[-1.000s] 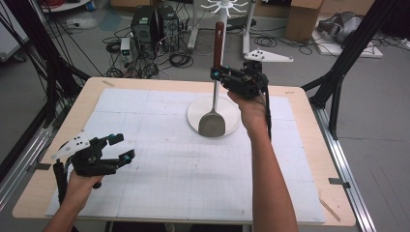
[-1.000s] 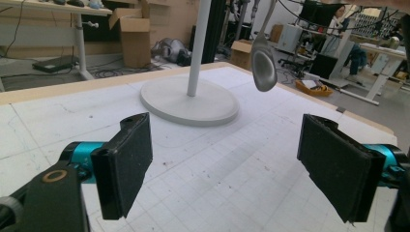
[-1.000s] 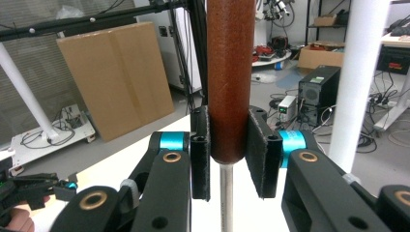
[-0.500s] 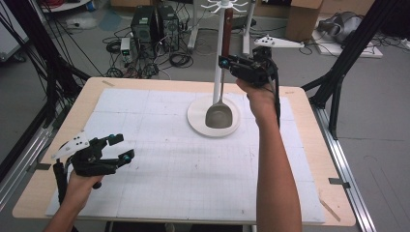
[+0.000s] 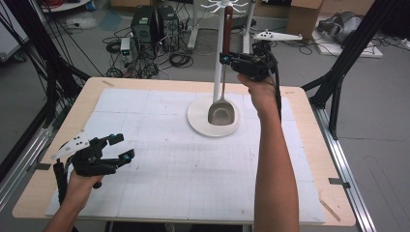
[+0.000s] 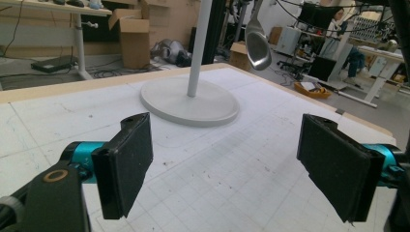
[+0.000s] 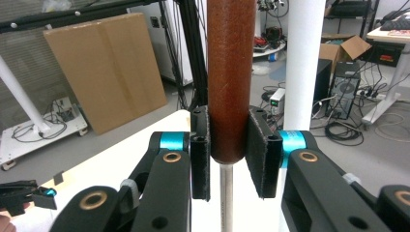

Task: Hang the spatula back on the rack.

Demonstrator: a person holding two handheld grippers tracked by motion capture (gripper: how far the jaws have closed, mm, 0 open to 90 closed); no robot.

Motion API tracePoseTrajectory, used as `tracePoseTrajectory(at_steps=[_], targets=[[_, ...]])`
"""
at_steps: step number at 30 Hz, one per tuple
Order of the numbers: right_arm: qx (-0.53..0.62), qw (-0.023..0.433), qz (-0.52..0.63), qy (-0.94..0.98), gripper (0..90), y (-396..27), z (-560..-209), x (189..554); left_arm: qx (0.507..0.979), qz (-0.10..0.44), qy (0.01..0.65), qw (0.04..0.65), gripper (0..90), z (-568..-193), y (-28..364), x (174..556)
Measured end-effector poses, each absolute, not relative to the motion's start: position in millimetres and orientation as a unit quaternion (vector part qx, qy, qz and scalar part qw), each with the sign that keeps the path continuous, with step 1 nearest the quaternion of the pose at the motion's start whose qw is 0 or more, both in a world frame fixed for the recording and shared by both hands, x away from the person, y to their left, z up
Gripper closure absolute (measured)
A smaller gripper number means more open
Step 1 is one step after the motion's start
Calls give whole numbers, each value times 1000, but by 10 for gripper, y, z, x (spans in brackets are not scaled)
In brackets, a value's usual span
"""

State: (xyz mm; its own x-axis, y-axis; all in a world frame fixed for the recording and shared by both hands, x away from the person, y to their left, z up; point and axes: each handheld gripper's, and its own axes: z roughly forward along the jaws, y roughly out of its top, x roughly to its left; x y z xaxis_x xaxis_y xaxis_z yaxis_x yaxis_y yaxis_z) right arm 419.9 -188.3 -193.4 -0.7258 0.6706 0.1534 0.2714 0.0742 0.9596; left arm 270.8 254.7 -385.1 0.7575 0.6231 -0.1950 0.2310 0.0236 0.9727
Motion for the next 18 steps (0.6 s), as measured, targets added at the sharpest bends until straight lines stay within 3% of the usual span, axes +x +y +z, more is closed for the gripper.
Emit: tracePoseTrajectory(at_steps=[18], targets=[[345, 174, 580, 717, 736, -1878, -1992, 4300, 685, 151, 312, 641, 207, -3859, 2546, 2707]])
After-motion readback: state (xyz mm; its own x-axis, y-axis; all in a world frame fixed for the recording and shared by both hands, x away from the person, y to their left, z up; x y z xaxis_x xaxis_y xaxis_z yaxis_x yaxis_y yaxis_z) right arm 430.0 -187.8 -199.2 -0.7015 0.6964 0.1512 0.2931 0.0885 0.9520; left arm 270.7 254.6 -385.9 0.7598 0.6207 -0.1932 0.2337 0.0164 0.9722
